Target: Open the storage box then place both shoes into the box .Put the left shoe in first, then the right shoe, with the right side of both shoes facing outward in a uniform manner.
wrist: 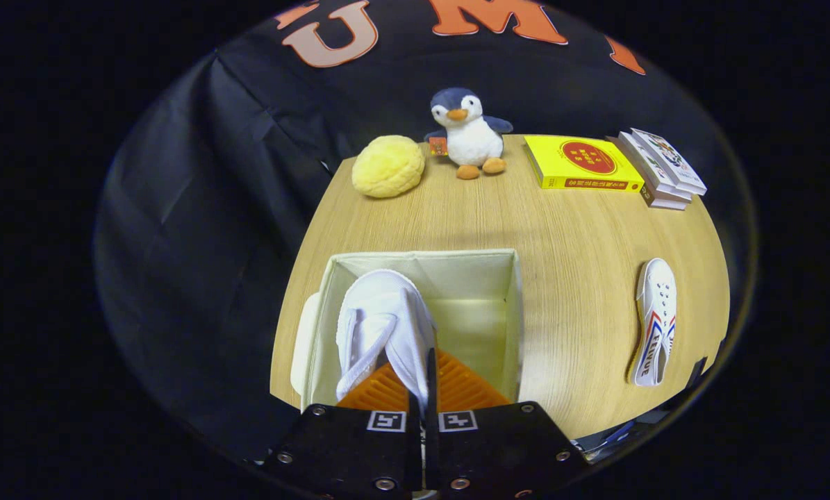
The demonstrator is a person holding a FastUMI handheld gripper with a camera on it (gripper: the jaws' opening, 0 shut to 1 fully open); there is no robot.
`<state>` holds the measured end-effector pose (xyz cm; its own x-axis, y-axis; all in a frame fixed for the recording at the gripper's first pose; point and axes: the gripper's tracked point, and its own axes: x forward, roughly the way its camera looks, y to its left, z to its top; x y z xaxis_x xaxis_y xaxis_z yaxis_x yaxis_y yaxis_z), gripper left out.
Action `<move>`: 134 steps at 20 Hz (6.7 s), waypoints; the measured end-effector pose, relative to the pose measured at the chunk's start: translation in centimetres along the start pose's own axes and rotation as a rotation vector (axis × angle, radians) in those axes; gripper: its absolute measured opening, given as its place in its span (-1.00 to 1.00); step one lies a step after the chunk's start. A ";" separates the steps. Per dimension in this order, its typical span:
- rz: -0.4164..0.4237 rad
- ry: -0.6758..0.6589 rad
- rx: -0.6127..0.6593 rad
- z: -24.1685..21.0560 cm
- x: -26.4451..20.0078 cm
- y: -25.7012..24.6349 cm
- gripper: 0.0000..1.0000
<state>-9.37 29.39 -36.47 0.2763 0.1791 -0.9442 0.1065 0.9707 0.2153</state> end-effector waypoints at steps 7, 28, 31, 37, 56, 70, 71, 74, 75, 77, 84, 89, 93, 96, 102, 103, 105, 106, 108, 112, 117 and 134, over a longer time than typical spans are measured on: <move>-0.091 0.112 0.141 -3.6 4.5 0.3 -0.93; 0.300 -0.132 0.083 0.7 -5.4 -5.9 0.71; 0.214 -0.217 0.067 1.6 -6.4 -11.9 0.83; -0.031 -0.221 0.133 -1.1 -5.6 -25.6 0.89; -0.154 -0.022 0.172 -7.0 3.0 -37.3 0.41; -0.013 -0.127 0.390 -3.7 0.0 -33.8 -0.95; -0.008 -0.137 0.390 -3.1 -0.9 -33.2 -0.95; 0.003 -0.188 0.341 -0.6 -3.7 -31.1 -0.95; 0.016 -0.200 0.332 0.1 -4.6 -30.1 -0.96; 0.049 -0.220 0.313 1.3 -6.2 -27.7 -0.95; 0.152 -0.205 0.195 2.6 -8.8 -17.9 -0.95; 0.192 -0.164 0.125 1.5 -8.3 -11.7 -0.95; 0.206 -0.126 0.094 0.2 -7.6 -7.3 -0.95; 0.213 -0.104 0.075 -0.5 -6.8 -4.1 -0.94; 0.136 -0.031 0.048 -3.0 -4.5 -1.2 -0.94; 0.101 -0.022 0.048 -3.4 -4.3 -1.3 -0.93; 0.029 -0.023 0.036 -3.5 -4.1 -1.9 -0.93; 0.013 -0.025 0.030 -3.3 -3.8 -2.3 -0.93; -0.001 -0.006 0.044 -3.5 -3.6 -2.3 -0.92; -0.016 -0.012 0.040 -3.7 -4.3 -2.1 -0.92; -0.013 0.004 0.040 -4.8 -4.0 -3.0 -0.92; 0.114 -0.324 -0.067 3.5 -11.2 -9.4 0.56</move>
<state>-10.12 17.74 -27.08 0.5727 0.2372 -0.7847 -0.0026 0.9577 0.2877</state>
